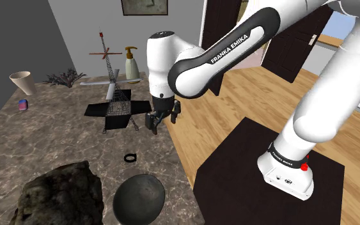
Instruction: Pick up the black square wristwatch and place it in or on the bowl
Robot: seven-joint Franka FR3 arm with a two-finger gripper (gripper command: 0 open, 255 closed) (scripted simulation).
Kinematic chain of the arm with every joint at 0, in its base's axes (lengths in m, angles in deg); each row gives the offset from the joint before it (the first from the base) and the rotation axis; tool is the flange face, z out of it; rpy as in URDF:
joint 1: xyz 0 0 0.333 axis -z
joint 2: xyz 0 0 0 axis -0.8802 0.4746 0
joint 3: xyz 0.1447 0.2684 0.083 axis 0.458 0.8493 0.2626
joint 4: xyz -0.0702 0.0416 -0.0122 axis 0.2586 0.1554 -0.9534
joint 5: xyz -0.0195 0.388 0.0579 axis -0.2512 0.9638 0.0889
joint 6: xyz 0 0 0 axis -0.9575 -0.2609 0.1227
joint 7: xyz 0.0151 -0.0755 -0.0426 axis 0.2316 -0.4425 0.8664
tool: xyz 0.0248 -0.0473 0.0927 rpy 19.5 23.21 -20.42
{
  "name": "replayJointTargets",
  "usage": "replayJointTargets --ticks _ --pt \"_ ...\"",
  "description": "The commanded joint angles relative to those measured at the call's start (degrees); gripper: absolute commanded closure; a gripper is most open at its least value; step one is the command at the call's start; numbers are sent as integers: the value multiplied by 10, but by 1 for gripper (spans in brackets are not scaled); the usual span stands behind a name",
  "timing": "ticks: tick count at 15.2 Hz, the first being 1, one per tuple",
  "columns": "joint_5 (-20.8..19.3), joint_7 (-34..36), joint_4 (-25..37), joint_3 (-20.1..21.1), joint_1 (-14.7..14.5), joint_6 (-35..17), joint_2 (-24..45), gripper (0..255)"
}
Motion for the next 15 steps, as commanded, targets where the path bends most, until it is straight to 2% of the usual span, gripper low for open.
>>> replayJointTargets --ticks 1,4,8,12,15 --pt "-44 43 27 6 -4 -19 53 0" --pt "-114 107 74 -2 -26 -38 133 0" --pt "-189 173 149 -32 -75 -48 232 0" --pt "-239 217 236 -66 -127 -47 324 0" --pt "-258 234 292 -84 -155 -42 376 0"
